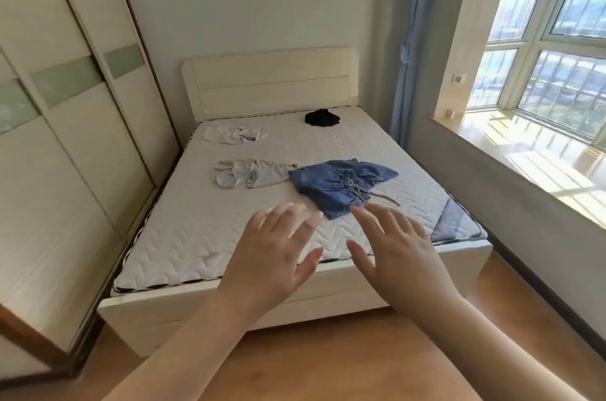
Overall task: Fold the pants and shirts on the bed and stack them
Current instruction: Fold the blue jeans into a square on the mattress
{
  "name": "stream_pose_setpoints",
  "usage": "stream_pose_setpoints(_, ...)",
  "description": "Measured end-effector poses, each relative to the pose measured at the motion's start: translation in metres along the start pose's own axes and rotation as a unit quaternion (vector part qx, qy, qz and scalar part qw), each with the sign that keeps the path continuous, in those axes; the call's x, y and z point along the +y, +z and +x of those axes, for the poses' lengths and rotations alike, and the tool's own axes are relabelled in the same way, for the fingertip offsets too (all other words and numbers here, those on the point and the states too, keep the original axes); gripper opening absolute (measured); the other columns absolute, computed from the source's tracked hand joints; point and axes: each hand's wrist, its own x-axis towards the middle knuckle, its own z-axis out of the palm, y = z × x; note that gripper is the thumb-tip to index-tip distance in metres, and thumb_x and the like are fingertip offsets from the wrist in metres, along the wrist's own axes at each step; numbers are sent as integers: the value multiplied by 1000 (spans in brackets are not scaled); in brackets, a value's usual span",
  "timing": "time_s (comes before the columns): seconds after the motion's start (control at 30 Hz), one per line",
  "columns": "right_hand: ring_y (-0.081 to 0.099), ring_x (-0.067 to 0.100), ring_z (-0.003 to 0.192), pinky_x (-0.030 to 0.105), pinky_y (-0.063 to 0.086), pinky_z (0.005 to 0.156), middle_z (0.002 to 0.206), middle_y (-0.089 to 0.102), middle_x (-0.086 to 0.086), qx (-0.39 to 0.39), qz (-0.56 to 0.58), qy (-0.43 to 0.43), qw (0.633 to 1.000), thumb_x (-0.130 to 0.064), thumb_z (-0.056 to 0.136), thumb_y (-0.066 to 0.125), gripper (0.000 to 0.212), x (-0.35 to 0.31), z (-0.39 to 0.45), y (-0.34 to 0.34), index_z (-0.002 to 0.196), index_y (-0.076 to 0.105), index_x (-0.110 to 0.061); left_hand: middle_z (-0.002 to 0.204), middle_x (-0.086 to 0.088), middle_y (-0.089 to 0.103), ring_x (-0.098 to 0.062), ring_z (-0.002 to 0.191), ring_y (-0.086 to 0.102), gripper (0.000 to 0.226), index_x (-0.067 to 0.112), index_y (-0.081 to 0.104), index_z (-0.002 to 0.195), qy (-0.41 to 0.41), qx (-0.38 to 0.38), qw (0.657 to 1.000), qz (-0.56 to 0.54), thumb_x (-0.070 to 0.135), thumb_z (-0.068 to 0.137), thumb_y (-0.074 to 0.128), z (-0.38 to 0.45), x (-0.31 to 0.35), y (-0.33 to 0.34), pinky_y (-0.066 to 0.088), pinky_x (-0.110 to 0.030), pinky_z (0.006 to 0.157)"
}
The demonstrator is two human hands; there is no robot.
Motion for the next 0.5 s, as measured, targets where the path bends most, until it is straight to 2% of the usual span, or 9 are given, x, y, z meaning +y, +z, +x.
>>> stream_pose_setpoints(0.13,50,24,128,41,40,104,139,54,4,24,15,-22,999,-47,96,45,53,-1,25,28,140,50,-18,129,-8,60,-27,121,55,51,19,59,134,-15,-16,1000,3,49,97,40,7,-13,26,41,-44,99)
stream_pose_setpoints(0.23,55,26,122,42,45,98,132,59,6,54,13,-41,998,-45,94,52,51,-4,49,54,135,55,-15,129,-7,60,-27,121,55,51,19,60,133,-22,-24,999,4,49,97,40,12,-33,46,36,-42,101)
stream_pose_setpoints(0.33,57,26,120,41,47,97,129,61,6,71,-8,-54,996,-45,95,48,49,-9,79,75,133,57,-14,130,-6,60,-26,121,55,50,19,60,132,-25,-21,999,4,47,96,40,21,-59,69,33,-41,103)
stream_pose_setpoints(0.5,59,26,117,41,46,98,129,62,7,59,-33,-64,996,-44,94,46,50,-20,131,109,131,59,-13,132,-5,59,-25,124,55,50,19,59,133,-41,-55,997,-23,45,96,38,43,-106,109,42,-45,104)
